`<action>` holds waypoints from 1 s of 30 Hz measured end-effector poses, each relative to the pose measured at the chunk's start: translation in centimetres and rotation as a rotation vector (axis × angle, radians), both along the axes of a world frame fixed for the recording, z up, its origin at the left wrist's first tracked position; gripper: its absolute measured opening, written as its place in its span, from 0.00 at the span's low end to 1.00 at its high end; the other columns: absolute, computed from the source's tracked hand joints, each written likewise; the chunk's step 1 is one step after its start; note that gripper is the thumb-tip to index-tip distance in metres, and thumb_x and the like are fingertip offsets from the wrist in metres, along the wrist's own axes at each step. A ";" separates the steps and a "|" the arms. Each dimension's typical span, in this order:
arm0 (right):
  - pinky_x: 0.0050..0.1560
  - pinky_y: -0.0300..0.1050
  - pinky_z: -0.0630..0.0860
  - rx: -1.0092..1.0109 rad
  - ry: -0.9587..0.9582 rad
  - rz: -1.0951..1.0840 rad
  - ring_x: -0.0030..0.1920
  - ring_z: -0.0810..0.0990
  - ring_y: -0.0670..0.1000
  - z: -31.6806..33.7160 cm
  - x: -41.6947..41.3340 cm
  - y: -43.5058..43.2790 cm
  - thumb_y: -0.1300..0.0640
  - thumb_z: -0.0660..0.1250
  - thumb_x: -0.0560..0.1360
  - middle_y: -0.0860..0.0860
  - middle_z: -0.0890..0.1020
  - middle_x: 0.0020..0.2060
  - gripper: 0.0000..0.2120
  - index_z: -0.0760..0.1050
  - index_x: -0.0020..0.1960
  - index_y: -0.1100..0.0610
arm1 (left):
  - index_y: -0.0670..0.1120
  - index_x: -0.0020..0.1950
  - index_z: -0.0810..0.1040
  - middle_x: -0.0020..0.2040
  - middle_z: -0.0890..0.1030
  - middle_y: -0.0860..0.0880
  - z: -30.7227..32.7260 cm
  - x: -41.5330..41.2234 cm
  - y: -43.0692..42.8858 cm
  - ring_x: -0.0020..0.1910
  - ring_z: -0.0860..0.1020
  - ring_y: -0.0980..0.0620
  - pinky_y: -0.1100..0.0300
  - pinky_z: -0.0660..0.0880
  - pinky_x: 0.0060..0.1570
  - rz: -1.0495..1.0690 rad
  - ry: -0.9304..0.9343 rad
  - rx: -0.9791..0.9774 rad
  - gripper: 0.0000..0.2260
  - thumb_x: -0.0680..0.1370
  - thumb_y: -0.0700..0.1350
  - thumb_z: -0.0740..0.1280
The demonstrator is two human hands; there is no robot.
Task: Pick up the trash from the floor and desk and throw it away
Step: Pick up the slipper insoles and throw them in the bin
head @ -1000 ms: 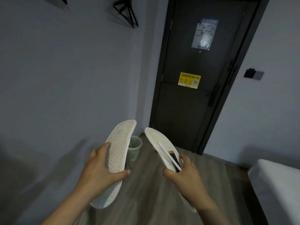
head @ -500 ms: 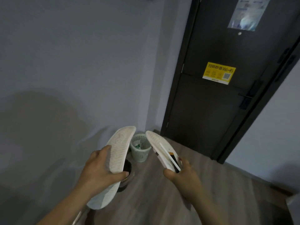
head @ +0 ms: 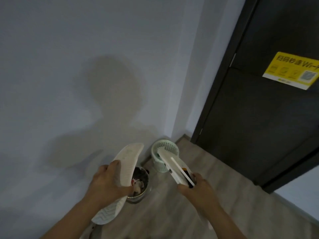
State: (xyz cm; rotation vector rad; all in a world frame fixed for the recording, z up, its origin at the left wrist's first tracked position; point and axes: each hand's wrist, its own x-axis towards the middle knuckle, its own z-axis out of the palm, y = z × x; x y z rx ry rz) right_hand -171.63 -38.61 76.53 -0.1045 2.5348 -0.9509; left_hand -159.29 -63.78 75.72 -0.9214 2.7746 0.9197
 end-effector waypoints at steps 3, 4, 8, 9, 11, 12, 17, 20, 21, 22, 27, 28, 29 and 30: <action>0.51 0.51 0.78 0.069 -0.057 0.036 0.47 0.79 0.52 -1.8 -4.0 -2.2 0.35 0.66 0.56 0.49 0.78 0.47 0.29 0.70 0.54 0.48 | 0.54 0.71 0.58 0.64 0.66 0.47 -2.6 -3.8 -2.2 0.62 0.70 0.44 0.54 0.71 0.58 0.008 -0.061 0.032 0.46 0.60 0.70 0.72; 0.51 0.52 0.78 0.086 -0.078 0.040 0.47 0.79 0.52 -2.5 -5.3 -3.0 0.35 0.65 0.56 0.50 0.77 0.47 0.30 0.71 0.54 0.48 | 0.54 0.71 0.58 0.63 0.66 0.47 -3.6 -5.1 -3.0 0.62 0.71 0.44 0.54 0.71 0.58 0.013 -0.082 0.045 0.46 0.60 0.69 0.72; 0.54 0.52 0.77 0.167 -0.168 0.062 0.50 0.79 0.55 -5.7 -9.9 -6.6 0.35 0.67 0.58 0.52 0.78 0.49 0.33 0.71 0.58 0.51 | 0.55 0.73 0.57 0.64 0.67 0.46 -8.0 -9.6 -6.8 0.64 0.70 0.43 0.52 0.70 0.61 0.039 -0.209 0.099 0.47 0.60 0.69 0.71; 0.54 0.52 0.76 0.198 -0.187 0.071 0.51 0.79 0.56 -6.6 -11.0 -7.4 0.36 0.69 0.61 0.53 0.78 0.50 0.32 0.71 0.59 0.52 | 0.55 0.73 0.56 0.64 0.67 0.46 -9.2 -10.5 -7.6 0.64 0.70 0.42 0.52 0.70 0.62 0.052 -0.241 0.119 0.48 0.59 0.70 0.70; 0.55 0.52 0.76 0.252 -0.209 0.085 0.52 0.78 0.57 -8.5 -13.0 -9.2 0.37 0.70 0.65 0.54 0.78 0.50 0.30 0.71 0.59 0.54 | 0.54 0.73 0.57 0.64 0.67 0.45 -11.6 -12.3 -9.3 0.63 0.71 0.42 0.50 0.71 0.62 0.064 -0.300 0.126 0.49 0.57 0.71 0.68; 0.55 0.52 0.76 0.278 -0.219 0.103 0.52 0.78 0.58 -9.4 -14.0 -10.1 0.37 0.69 0.66 0.55 0.78 0.50 0.29 0.71 0.58 0.55 | 0.54 0.73 0.57 0.64 0.67 0.45 -12.8 -13.1 -10.1 0.63 0.71 0.41 0.49 0.71 0.62 0.064 -0.333 0.121 0.49 0.57 0.72 0.68; 0.54 0.54 0.77 0.358 -0.300 0.167 0.51 0.78 0.56 -14.4 -17.5 -13.6 0.35 0.67 0.66 0.53 0.77 0.49 0.29 0.71 0.57 0.54 | 0.51 0.72 0.59 0.63 0.68 0.44 -19.3 -16.3 -12.6 0.62 0.73 0.40 0.49 0.72 0.60 0.016 -0.504 0.047 0.48 0.60 0.75 0.67; 0.53 0.54 0.78 0.385 -0.367 0.208 0.48 0.79 0.54 -17.6 -19.4 -15.1 0.32 0.65 0.61 0.51 0.77 0.47 0.30 0.70 0.54 0.52 | 0.50 0.72 0.59 0.67 0.66 0.44 -23.5 -17.8 -13.8 0.64 0.71 0.41 0.51 0.71 0.62 0.011 -0.575 0.058 0.48 0.60 0.75 0.66; 0.53 0.54 0.78 0.395 -0.384 0.215 0.48 0.79 0.54 -18.7 -20.2 -15.6 0.31 0.64 0.60 0.51 0.76 0.47 0.31 0.69 0.54 0.51 | 0.50 0.73 0.59 0.67 0.65 0.44 -24.9 -18.3 -14.2 0.65 0.70 0.41 0.51 0.71 0.62 0.015 -0.598 0.065 0.49 0.61 0.75 0.66; 0.53 0.55 0.78 0.404 -0.401 0.218 0.49 0.78 0.53 -19.9 -20.8 -15.9 0.31 0.64 0.60 0.50 0.76 0.47 0.31 0.69 0.54 0.50 | 0.50 0.73 0.58 0.68 0.64 0.44 -26.3 -18.8 -14.4 0.66 0.69 0.41 0.51 0.70 0.62 0.020 -0.620 0.070 0.48 0.61 0.75 0.66; 0.53 0.55 0.78 0.444 -0.407 0.260 0.49 0.78 0.53 -26.6 -23.8 -16.8 0.32 0.65 0.62 0.50 0.76 0.46 0.28 0.69 0.53 0.49 | 0.51 0.71 0.59 0.67 0.63 0.45 -33.1 -21.5 -14.6 0.66 0.67 0.40 0.50 0.68 0.59 0.067 -0.653 0.061 0.45 0.62 0.72 0.67; 0.53 0.54 0.77 0.446 -0.402 0.262 0.48 0.78 0.53 -27.8 -24.3 -16.9 0.32 0.65 0.62 0.50 0.76 0.46 0.27 0.70 0.53 0.49 | 0.51 0.71 0.59 0.67 0.63 0.44 -34.5 -22.0 -14.6 0.66 0.67 0.39 0.50 0.68 0.60 0.073 -0.670 0.078 0.45 0.62 0.71 0.68; 0.53 0.55 0.78 0.447 -0.400 0.266 0.48 0.78 0.53 -29.1 -24.8 -17.1 0.33 0.65 0.62 0.50 0.76 0.46 0.26 0.70 0.52 0.49 | 0.50 0.72 0.59 0.66 0.63 0.44 -35.9 -22.6 -14.6 0.66 0.67 0.39 0.50 0.68 0.61 0.076 -0.687 0.087 0.46 0.61 0.71 0.68; 0.52 0.55 0.78 0.448 -0.403 0.271 0.48 0.78 0.53 -30.3 -25.1 -17.2 0.33 0.65 0.62 0.50 0.76 0.46 0.26 0.70 0.52 0.49 | 0.50 0.71 0.59 0.65 0.64 0.43 -37.3 -23.1 -14.6 0.65 0.68 0.38 0.49 0.69 0.61 0.075 -0.704 0.087 0.46 0.61 0.71 0.68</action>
